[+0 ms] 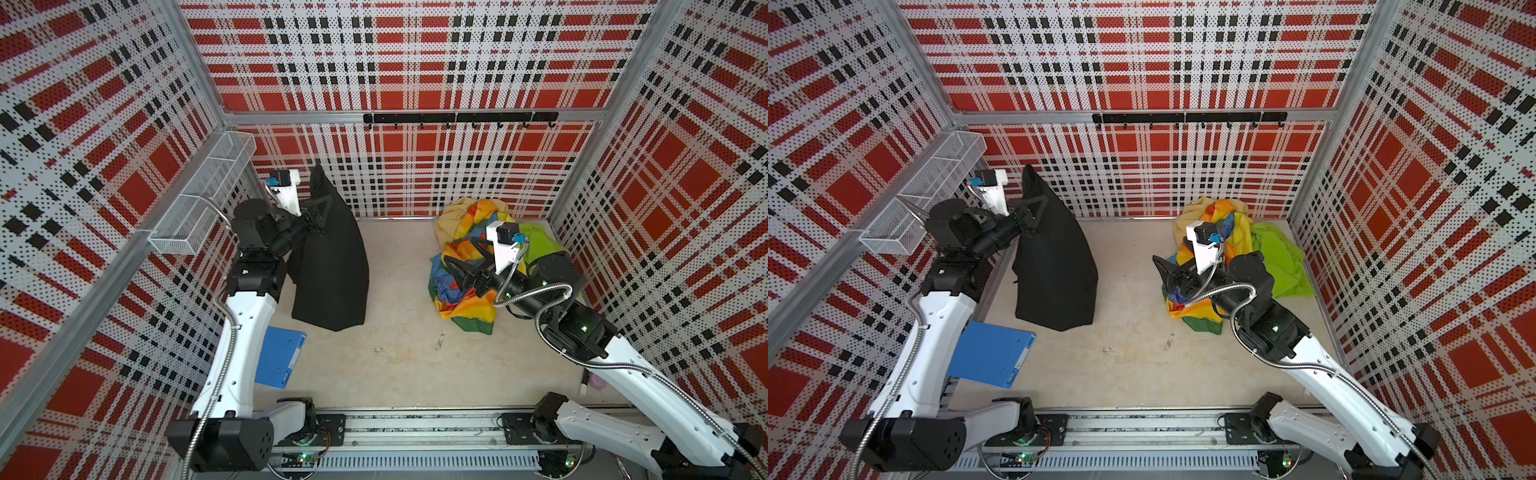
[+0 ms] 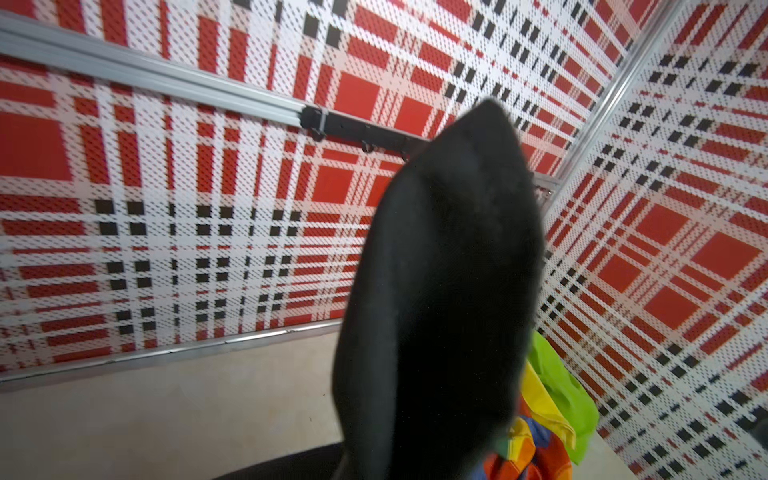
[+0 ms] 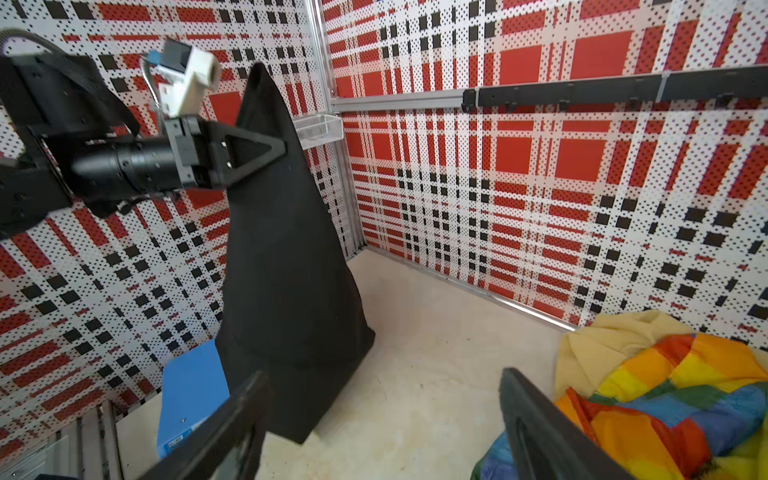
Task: Pick out a specific cloth from the pile
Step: 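Carry the black cloth away with the left gripper while the right gripper withdraws, then lower the black cloth onto the table with the left gripper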
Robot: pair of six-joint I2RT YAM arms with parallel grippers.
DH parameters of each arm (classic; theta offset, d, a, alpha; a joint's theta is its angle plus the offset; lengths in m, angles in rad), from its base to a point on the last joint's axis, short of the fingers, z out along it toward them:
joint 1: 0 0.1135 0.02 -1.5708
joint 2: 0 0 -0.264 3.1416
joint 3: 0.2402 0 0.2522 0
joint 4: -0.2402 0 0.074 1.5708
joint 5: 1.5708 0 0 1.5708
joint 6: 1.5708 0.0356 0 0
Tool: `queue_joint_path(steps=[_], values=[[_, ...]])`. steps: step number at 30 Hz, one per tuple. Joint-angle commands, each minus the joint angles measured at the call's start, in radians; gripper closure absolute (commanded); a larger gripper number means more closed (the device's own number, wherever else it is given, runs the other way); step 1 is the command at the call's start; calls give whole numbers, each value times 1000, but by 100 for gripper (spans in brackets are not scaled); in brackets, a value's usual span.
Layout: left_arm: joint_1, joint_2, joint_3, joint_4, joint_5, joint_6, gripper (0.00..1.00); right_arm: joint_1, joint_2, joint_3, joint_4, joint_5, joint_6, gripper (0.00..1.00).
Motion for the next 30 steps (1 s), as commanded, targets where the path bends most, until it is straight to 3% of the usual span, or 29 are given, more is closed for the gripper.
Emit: queue_joint_path(steps=[1, 9, 17, 24, 30], values=[[35, 19, 43, 14, 36, -4, 100, -3, -21, -34, 40, 3, 35, 7], [38, 140, 23, 126, 41, -35, 100, -2, -27, -57, 31, -1, 42, 7], [35, 131, -29, 135, 17, -19, 100, -2, -45, -99, 39, 15, 65, 7], [28, 43, -242, 121, -72, 15, 100, -3, -36, -162, 81, -7, 113, 7], [6, -26, -530, 218, -131, -40, 100, -2, -22, -170, 88, -38, 129, 7]])
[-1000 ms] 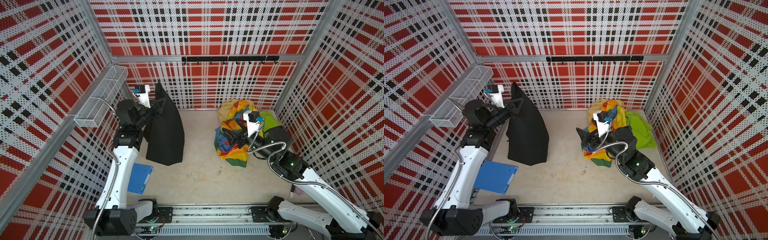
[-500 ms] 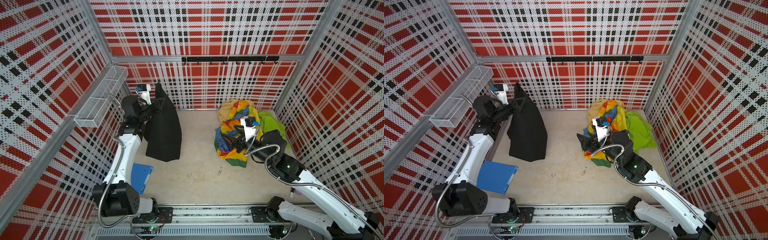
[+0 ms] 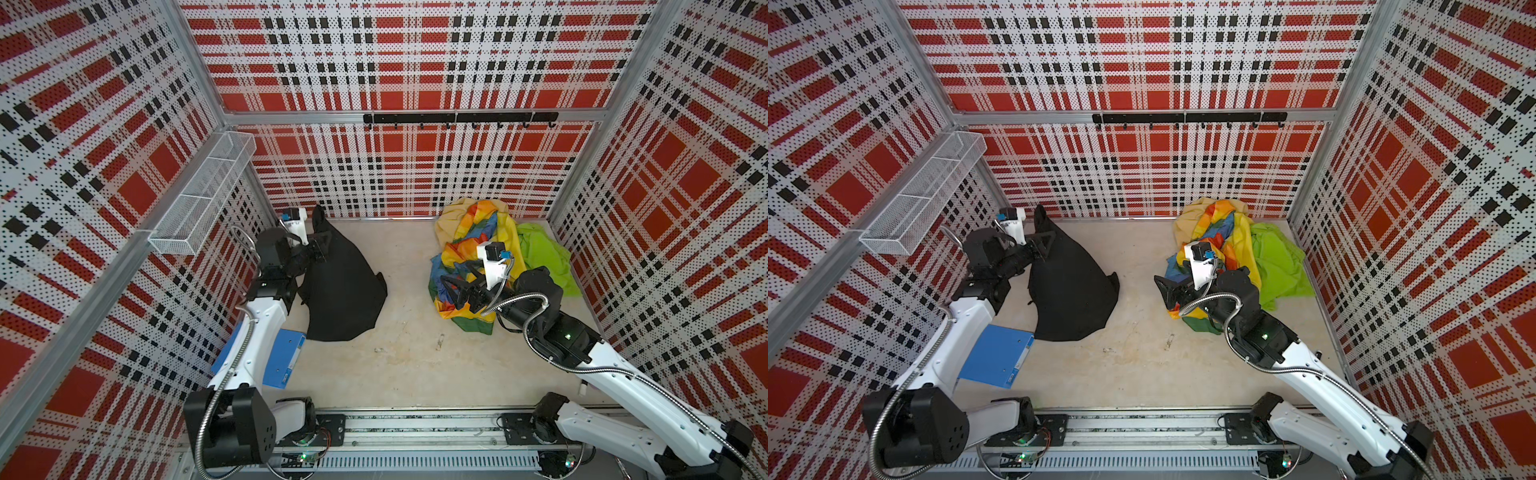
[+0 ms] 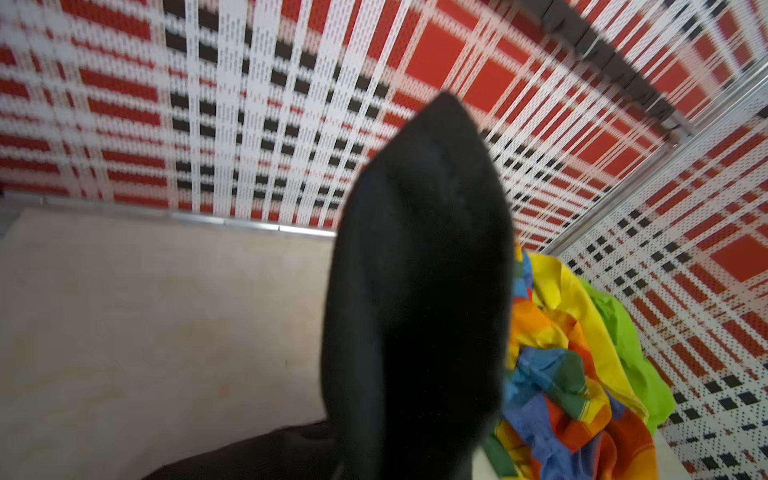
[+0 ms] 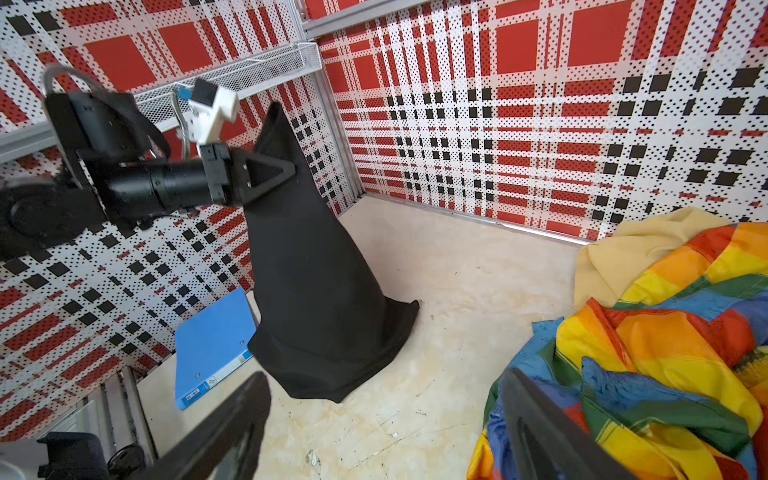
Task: Pick out a specific cloth from the pile
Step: 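Lower the black cloth onto the table with the left gripper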
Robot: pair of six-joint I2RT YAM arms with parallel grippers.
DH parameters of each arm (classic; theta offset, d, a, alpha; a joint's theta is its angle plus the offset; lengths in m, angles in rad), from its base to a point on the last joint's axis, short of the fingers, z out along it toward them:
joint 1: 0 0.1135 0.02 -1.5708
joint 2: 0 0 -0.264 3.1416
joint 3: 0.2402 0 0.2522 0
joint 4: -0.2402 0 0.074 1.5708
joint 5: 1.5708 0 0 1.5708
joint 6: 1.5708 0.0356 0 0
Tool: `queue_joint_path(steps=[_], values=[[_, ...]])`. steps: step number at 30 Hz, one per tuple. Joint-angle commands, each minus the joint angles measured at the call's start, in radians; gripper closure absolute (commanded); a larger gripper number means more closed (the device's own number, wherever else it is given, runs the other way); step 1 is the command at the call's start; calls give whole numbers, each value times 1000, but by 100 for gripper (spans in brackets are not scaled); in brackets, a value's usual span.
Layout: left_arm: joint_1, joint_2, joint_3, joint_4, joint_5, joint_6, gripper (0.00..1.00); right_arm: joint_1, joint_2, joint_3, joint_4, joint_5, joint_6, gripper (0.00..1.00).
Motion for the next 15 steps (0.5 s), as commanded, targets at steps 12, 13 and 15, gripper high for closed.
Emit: queue_joint_path(steps=[12, 13, 15], values=[[-110, 42, -267, 159, -254, -167, 100, -2, -28, -89, 99, -56, 67, 7], [-116, 56, -272, 165, -266, -169, 100, -2, -33, -91, 88, -51, 67, 7], [-118, 94, -268, 166, -269, -173, 96, -2, -41, -95, 76, -39, 67, 7]])
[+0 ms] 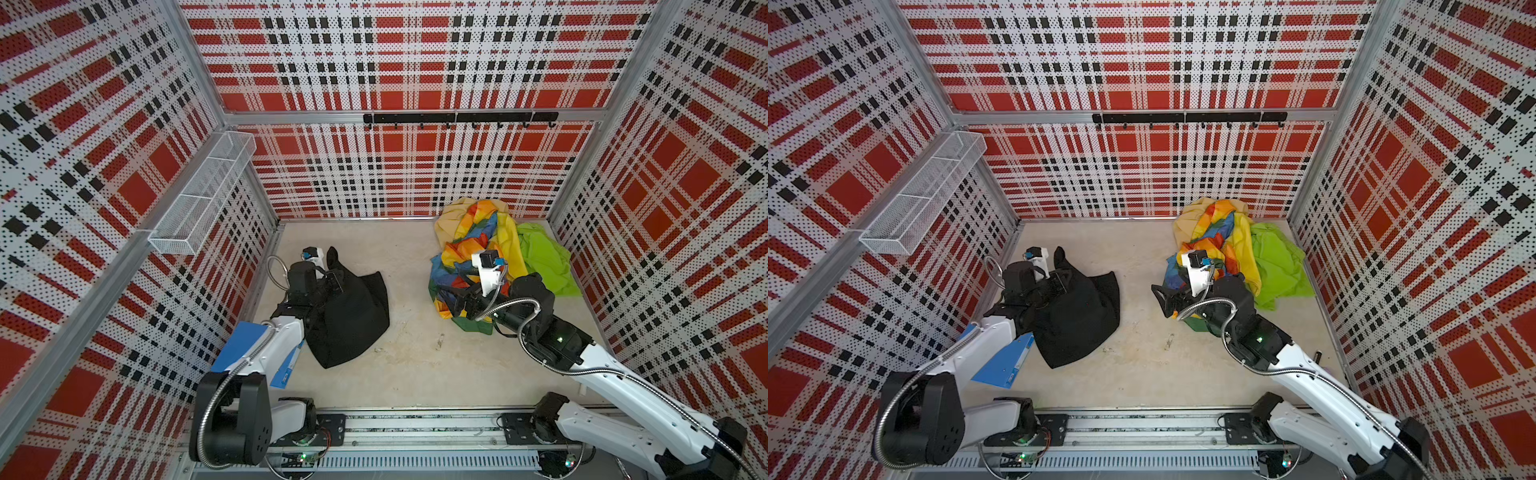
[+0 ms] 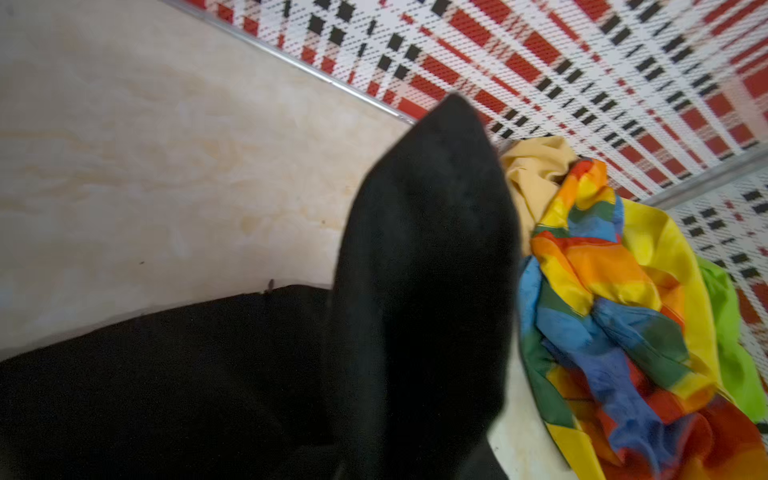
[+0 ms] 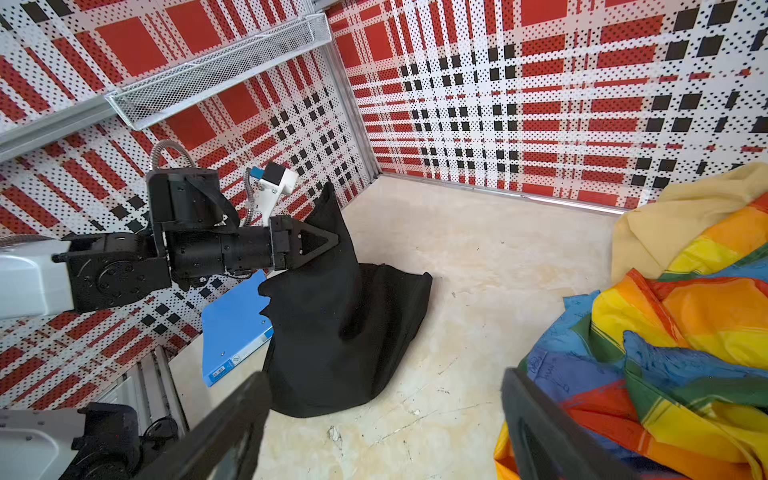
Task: Pick out a specific cloth from the pile
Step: 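Lower the black cloth onto the table with the left gripper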
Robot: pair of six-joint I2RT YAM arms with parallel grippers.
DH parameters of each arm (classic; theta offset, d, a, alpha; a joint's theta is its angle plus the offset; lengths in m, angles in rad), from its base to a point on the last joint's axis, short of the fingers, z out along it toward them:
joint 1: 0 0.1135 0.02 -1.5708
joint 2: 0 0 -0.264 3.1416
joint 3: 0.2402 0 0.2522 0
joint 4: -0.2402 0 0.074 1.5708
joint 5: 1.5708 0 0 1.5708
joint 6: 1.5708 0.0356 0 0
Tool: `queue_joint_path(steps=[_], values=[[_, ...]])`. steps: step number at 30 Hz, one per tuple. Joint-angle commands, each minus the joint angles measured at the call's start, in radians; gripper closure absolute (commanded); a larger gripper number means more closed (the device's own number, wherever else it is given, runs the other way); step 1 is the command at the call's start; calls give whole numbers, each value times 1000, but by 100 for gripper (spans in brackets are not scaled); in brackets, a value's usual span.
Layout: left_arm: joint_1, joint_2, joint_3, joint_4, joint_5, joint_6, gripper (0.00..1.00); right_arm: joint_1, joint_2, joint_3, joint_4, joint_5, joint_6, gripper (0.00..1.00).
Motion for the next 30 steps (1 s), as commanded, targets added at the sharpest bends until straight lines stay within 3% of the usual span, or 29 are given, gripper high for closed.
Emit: queue_joint_path(steps=[1, 14, 17, 22, 30], values=[[-2, 61, 4, 52, -34, -34, 95, -2, -34, -5, 24, 25, 13, 7], [-4, 393, 176, 238, 72, -78, 98, -2, -41, 18, -21, 65, -3, 7], [-6, 347, 128, 268, 52, -98, 95, -2, -64, 9, -40, 89, -5, 7], [-13, 172, 90, 161, 7, -42, 79, -3, -77, -6, -48, 111, -11, 7], [-59, -112, 61, -165, -78, 17, 83, -2, -33, -8, -13, 82, -9, 7]])
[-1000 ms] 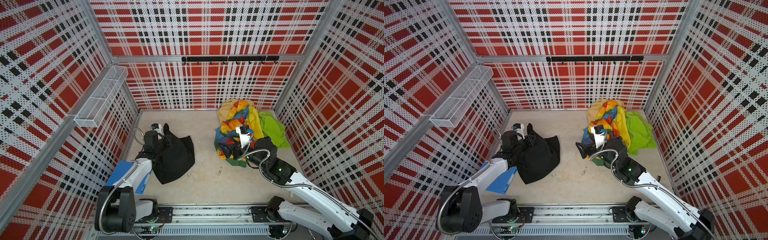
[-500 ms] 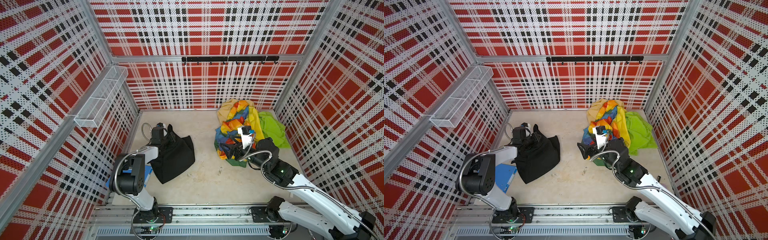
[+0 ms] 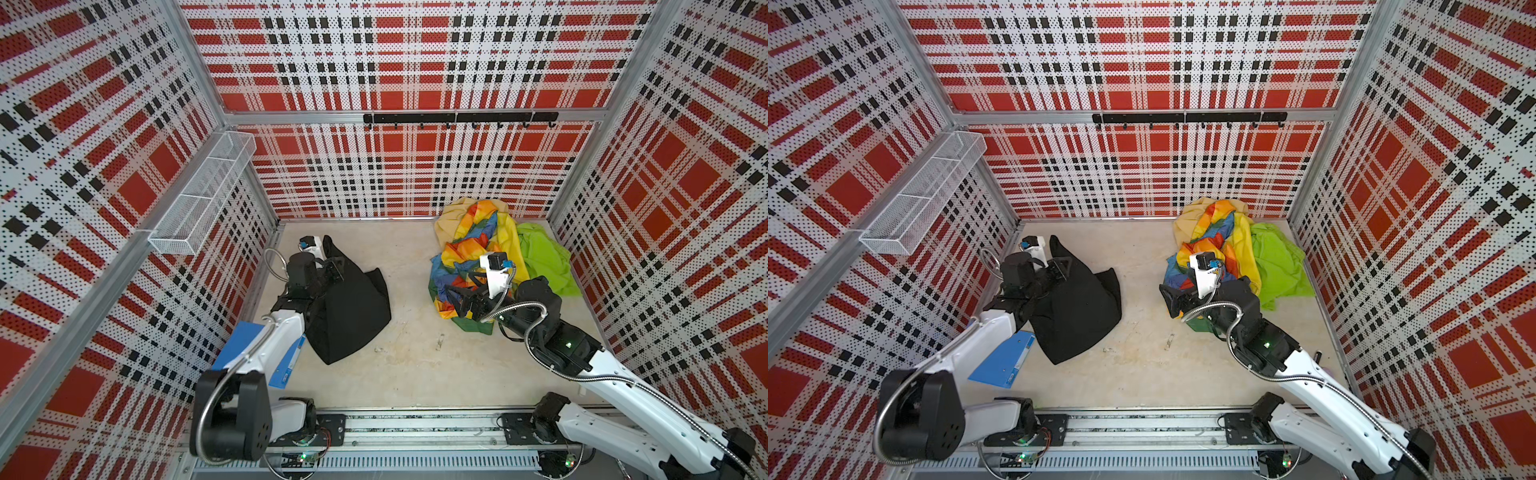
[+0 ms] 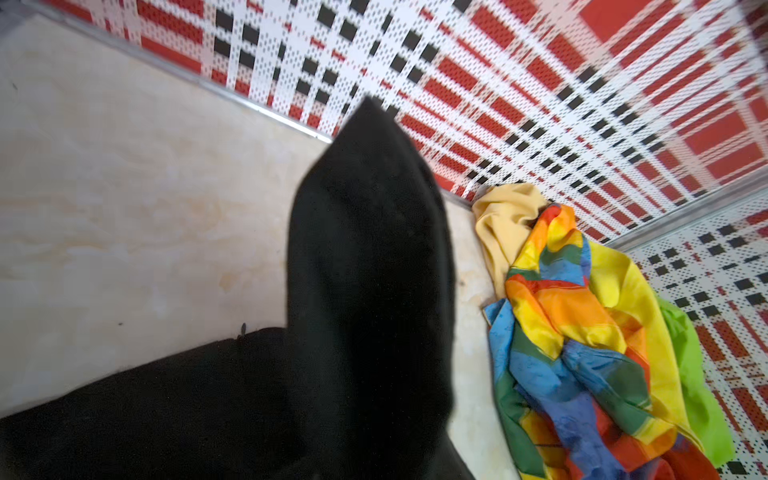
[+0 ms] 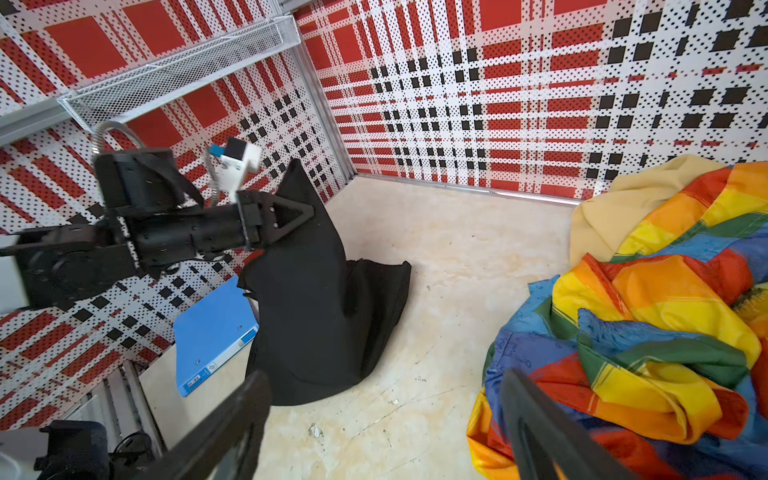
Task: Pick out a specific cloth from the pile
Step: 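Lower the black cloth onto the table with the left gripper, then open the left gripper and release the black cloth on the table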
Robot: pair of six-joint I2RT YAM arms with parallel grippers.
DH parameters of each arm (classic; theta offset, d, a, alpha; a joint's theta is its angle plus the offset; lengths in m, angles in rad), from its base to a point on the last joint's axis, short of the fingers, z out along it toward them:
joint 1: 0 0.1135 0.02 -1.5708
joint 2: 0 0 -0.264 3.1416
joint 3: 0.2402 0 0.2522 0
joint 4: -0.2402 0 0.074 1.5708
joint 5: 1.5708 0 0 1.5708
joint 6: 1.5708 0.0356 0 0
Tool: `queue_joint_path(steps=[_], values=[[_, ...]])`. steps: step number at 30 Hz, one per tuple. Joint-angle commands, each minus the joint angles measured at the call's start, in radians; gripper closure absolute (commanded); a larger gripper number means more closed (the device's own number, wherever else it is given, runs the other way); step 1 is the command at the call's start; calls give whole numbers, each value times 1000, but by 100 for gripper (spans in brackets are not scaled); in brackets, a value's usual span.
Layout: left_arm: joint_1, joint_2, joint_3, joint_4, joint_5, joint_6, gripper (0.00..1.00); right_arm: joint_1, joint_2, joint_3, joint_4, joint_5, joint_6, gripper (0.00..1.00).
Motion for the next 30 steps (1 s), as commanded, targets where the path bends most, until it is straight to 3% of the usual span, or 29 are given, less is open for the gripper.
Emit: queue_joint_path(steps=[1, 7, 14, 23, 30], values=[[-44, -64, -34, -188, -67, 28, 83, -1, 13, -8, 58, -11, -5, 7], [-79, -65, -192, -144, -68, -75, 84, -1, 15, -8, 59, -21, -2, 7], [-101, 93, -259, -3, -49, -143, 83, -1, -3, -3, 29, 5, -2, 7], [-113, 360, -172, 157, -50, -174, 82, -2, -24, 7, -11, 31, -5, 7], [-55, 548, -8, 231, -49, -158, 82, -1, -44, 5, -34, 52, -5, 7]])
